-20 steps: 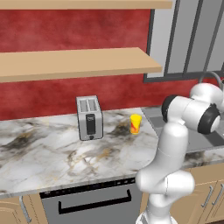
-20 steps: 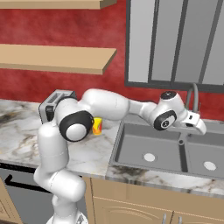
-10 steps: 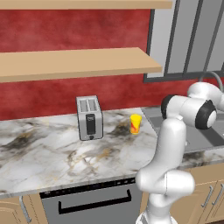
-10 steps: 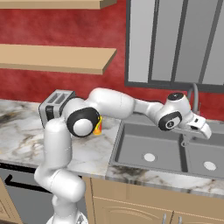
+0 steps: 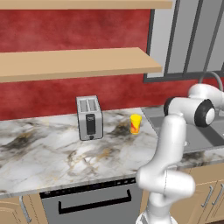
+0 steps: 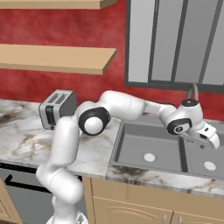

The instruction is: Move any existing items from the left basin to the right basin for drying. Then move the cup from the counter to the left basin of the sink for washing.

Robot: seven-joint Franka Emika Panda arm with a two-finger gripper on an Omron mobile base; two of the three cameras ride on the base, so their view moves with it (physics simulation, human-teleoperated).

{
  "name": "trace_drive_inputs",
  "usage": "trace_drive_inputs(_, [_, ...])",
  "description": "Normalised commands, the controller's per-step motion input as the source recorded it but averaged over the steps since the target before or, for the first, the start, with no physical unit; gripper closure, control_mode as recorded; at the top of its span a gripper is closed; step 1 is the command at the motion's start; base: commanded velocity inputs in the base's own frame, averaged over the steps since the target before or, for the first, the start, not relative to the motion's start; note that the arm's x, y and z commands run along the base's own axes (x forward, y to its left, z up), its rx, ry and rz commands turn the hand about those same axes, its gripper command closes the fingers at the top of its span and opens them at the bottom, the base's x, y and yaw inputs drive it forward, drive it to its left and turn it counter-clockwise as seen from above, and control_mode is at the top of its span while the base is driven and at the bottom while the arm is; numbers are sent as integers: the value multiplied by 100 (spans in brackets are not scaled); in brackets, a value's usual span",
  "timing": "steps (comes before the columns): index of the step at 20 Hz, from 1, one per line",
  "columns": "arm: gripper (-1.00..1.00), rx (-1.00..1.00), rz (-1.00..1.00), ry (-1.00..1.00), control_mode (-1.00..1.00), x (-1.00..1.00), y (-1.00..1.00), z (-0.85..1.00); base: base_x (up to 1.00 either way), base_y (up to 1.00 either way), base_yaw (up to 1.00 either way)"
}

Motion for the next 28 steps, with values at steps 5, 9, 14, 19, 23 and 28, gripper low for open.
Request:
trace_drive_inputs(5, [100,14,-7,0,-100,0,-35,-13,0,0,0])
trace_drive_inputs(9, [100,14,-3,0,-100,0,-31,-11,0,0,0])
trace_drive_inputs(14, [100,14,0,0,-100,0,-29,-14,0,0,0])
trace_drive_inputs(19, [100,9,-1,0,-100,5,-22,-32,0,0,0])
trace_drive_inputs(23, [100,3,0,0,-100,19,-13,-49,0,0,0])
trace_drive_inputs(28, [100,1,0,0,-100,31,-11,-45,0,0,0])
